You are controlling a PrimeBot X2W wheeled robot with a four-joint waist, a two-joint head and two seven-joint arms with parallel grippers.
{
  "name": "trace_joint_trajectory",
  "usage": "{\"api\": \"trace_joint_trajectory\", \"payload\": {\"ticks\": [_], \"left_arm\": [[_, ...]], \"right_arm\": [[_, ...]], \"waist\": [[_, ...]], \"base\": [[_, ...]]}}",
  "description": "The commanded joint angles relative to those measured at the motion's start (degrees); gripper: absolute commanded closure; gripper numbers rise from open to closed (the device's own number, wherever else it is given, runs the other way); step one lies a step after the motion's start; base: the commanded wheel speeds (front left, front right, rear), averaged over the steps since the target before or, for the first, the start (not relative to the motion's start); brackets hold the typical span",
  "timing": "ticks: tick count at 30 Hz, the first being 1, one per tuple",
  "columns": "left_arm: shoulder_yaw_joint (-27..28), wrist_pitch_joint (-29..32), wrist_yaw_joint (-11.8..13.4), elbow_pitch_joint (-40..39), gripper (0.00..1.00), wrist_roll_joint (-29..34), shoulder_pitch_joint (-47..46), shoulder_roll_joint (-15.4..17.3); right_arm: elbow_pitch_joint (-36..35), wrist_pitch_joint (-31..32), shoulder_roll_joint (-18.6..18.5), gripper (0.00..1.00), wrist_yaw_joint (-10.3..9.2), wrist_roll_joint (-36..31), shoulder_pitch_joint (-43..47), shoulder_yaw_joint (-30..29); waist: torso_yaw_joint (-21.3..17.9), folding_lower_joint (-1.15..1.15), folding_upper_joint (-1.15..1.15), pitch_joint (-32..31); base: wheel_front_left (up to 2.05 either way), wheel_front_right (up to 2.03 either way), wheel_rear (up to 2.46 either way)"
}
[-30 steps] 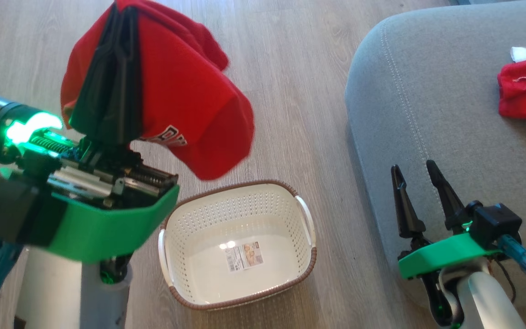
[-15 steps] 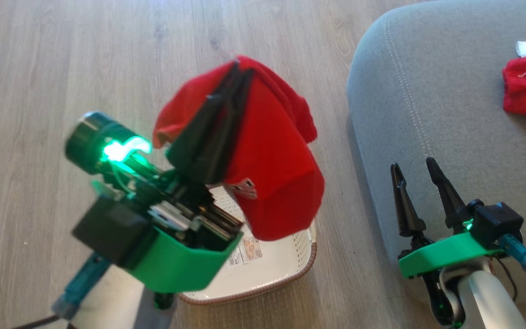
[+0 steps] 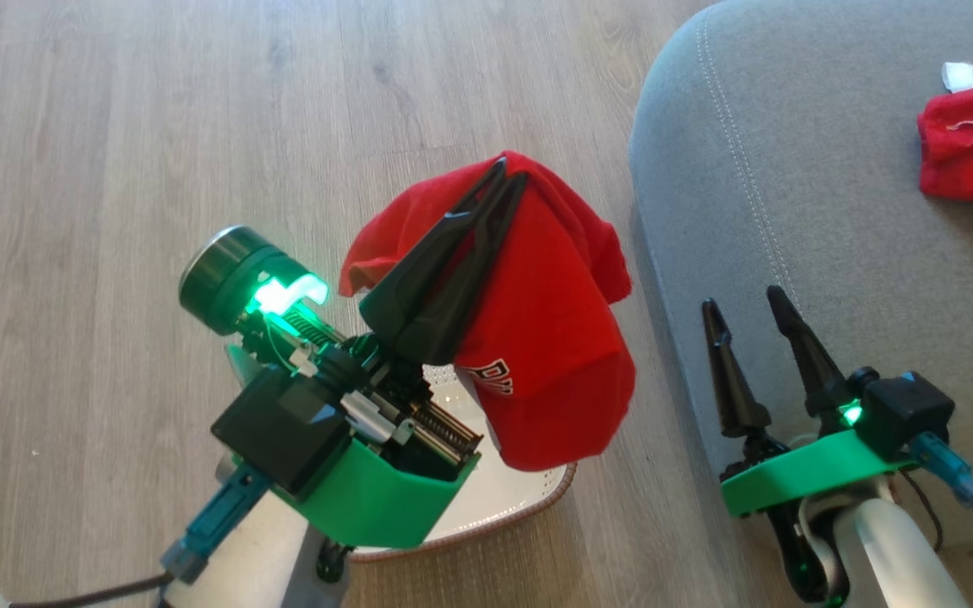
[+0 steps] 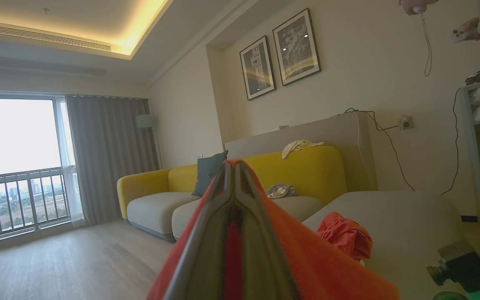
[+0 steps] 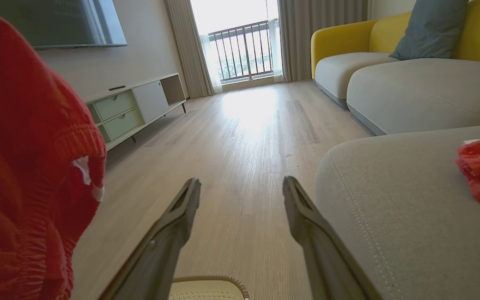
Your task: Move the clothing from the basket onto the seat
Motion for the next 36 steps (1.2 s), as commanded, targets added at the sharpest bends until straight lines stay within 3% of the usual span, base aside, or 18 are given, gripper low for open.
{"api": "trace_joint_trajectory", "payload": {"ticks": [1,22,36], "left_arm": [[1.67,-0.23,-0.06,-1.77,1.0,0.34,-1.35,0.4],[5.93,-0.23,-0.07,0.62,1.0,0.3,-3.19,2.41],[2.16,-0.23,-0.07,1.7,1.0,0.84,-3.06,3.14]], "right_arm": [[-2.51,-0.38,-0.84,0.0,-0.01,0.49,-1.62,2.04],[-16.89,-0.38,-16.17,0.0,-0.01,3.21,-2.58,25.72],[-18.5,-0.38,-14.72,0.0,-0.01,1.36,-5.1,26.65]], "waist": [[-0.12,0.0,0.0,0.1],[-2.25,0.0,0.0,2.21],[-1.33,0.0,0.0,1.58]], "base": [[0.0,0.0,0.0],[0.0,0.0,0.0],[0.0,0.0,0.0]]}}
